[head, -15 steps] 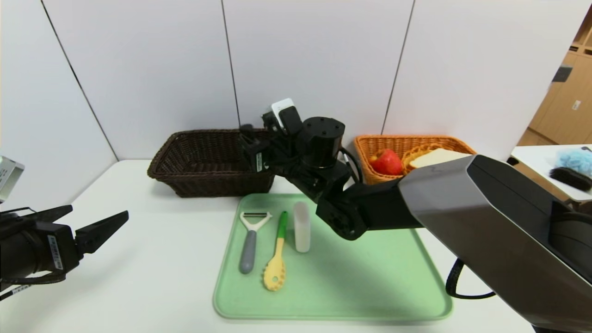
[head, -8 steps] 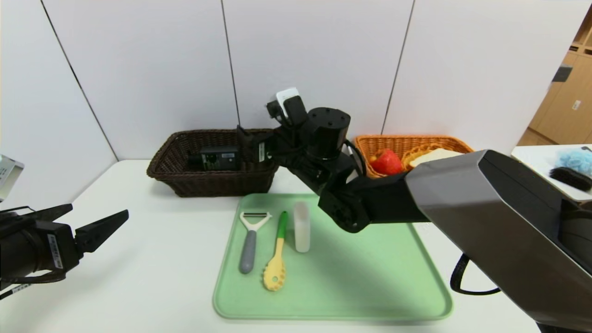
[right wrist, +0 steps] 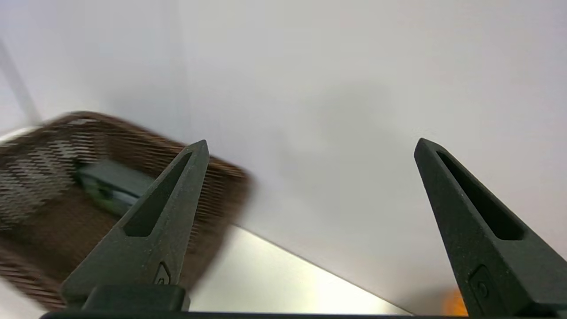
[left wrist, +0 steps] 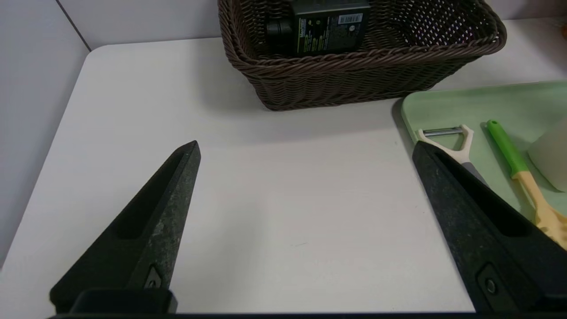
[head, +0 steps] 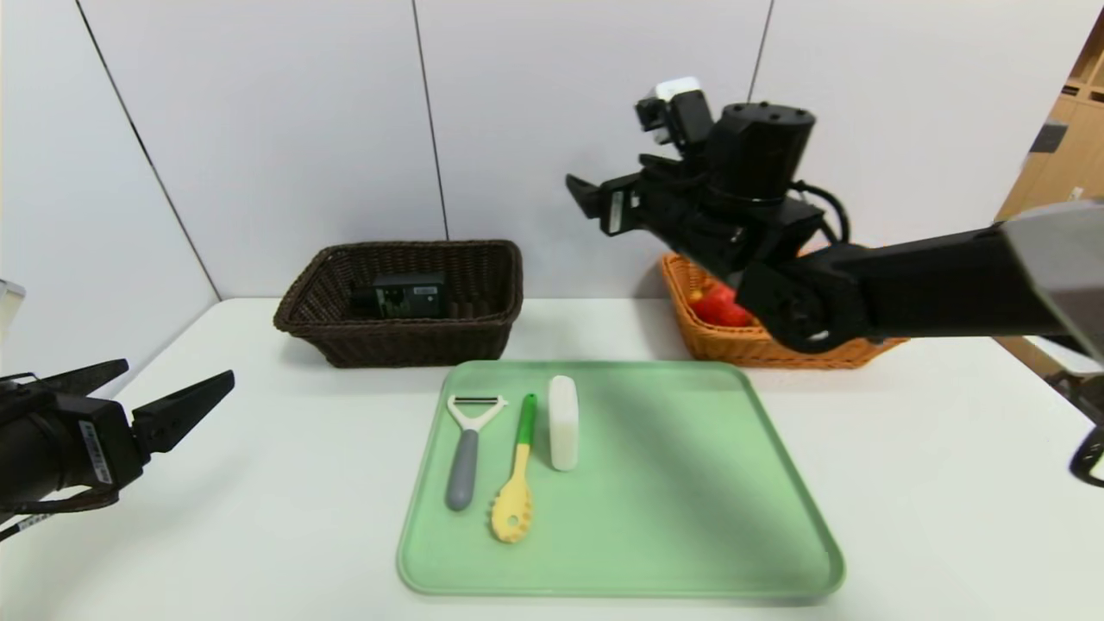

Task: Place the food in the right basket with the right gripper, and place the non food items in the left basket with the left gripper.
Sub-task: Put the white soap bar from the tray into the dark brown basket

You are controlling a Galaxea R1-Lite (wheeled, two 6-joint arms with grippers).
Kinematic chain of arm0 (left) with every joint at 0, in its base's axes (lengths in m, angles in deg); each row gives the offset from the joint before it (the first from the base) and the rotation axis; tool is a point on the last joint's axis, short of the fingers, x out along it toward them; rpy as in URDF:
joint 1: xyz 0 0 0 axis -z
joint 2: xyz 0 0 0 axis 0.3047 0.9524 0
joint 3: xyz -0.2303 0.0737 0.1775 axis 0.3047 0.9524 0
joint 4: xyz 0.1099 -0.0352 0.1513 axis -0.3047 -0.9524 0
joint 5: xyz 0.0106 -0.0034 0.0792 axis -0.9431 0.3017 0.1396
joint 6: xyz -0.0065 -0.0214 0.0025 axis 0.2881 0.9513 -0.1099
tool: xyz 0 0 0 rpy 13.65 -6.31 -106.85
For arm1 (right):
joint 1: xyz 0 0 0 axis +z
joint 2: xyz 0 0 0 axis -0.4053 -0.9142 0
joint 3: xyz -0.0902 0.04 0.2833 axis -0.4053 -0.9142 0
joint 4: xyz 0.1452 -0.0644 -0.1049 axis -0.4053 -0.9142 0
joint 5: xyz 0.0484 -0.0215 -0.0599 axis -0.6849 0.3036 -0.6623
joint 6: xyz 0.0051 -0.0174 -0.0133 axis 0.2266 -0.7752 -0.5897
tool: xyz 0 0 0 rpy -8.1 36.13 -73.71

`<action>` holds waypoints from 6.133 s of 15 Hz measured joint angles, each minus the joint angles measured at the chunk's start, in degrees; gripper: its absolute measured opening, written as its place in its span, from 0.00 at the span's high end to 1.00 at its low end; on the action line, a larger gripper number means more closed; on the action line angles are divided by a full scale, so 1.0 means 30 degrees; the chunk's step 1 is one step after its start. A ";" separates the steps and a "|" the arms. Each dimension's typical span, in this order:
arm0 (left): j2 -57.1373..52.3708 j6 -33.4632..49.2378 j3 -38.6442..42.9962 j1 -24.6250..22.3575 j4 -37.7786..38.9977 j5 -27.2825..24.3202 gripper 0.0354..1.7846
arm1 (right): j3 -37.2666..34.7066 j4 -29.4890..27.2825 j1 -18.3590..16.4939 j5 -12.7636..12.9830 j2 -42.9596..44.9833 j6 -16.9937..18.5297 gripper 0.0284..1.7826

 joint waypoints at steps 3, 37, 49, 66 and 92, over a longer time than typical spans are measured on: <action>-0.0008 0.0000 -0.0008 0.0024 0.0475 -0.0102 0.06 | -0.3556 -0.0358 -0.2747 0.0073 0.3100 -0.0016 0.08; 1.2670 0.9350 -1.5937 1.2463 -1.3731 0.4506 0.06 | -2.1208 -0.0447 -0.8871 0.0305 1.7221 0.2020 0.05; 1.3901 0.9655 -1.2999 1.2914 -1.1658 0.5474 0.06 | -2.1508 -0.0394 -0.8871 0.0163 1.6945 0.1959 0.05; 1.5372 0.6871 -1.5726 1.2304 -1.4157 0.6546 0.06 | -2.1931 -0.0284 -0.8871 0.0130 1.6994 0.2040 0.05; 1.6400 0.8737 -1.9964 1.6323 -1.5596 0.7148 0.06 | -2.2321 -0.0431 -0.8871 0.0073 1.6900 0.1178 0.05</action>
